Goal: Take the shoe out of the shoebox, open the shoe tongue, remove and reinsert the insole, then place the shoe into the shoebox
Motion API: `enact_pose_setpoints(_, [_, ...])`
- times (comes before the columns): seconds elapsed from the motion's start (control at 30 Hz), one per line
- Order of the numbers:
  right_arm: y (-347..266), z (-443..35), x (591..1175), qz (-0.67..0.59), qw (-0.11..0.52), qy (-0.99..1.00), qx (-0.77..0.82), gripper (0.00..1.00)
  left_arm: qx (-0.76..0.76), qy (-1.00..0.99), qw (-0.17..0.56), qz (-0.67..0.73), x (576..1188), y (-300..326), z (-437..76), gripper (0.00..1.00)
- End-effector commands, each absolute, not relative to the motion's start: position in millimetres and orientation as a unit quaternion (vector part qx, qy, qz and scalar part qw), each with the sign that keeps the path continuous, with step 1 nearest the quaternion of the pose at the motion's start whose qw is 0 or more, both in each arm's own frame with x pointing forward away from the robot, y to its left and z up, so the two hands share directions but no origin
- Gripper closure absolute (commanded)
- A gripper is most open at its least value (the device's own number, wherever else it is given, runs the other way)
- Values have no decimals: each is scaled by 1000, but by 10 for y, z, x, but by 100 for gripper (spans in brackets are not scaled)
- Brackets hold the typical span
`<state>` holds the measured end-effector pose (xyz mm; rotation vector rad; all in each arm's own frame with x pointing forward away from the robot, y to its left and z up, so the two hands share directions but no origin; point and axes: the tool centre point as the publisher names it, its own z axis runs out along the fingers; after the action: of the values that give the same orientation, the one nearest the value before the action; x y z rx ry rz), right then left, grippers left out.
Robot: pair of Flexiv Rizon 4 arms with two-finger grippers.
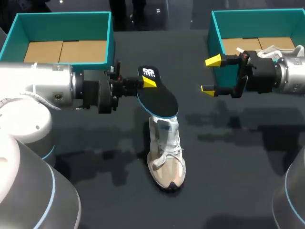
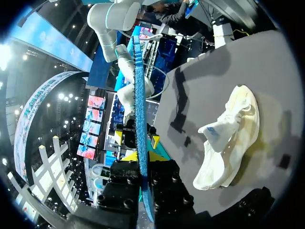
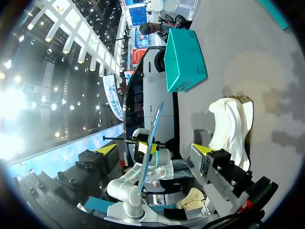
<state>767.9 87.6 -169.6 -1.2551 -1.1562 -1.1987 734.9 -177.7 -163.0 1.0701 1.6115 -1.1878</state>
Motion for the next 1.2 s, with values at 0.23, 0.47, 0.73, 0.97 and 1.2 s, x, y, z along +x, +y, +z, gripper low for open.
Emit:
enact_pose_setpoints(0.23, [875,-1692,7665,-496,503,-479,-521,0,353,704,358,-503,7167,-1775,-1444,100])
enact_pose_setpoints(0.47, [875,-1692,7665,-496,503,-479,-521,0,259,740,310,-538,7124,-1788,-1422,100])
enact_pose_setpoints(0.73, [875,-1692,7665,-496,503,-479,-521,0,137,773,217,-580,7158,-1733,-1424,100])
enact_pose_setpoints(0.97, [875,-1692,7665,-496,503,-479,-521,0,137,773,217,-580,7158,-1733,-1424,100])
enact_pose_setpoints(1.2, [875,-1692,7665,-496,503,-479,-521,0,137,773,217,-580,7158,-1733,-1424,100])
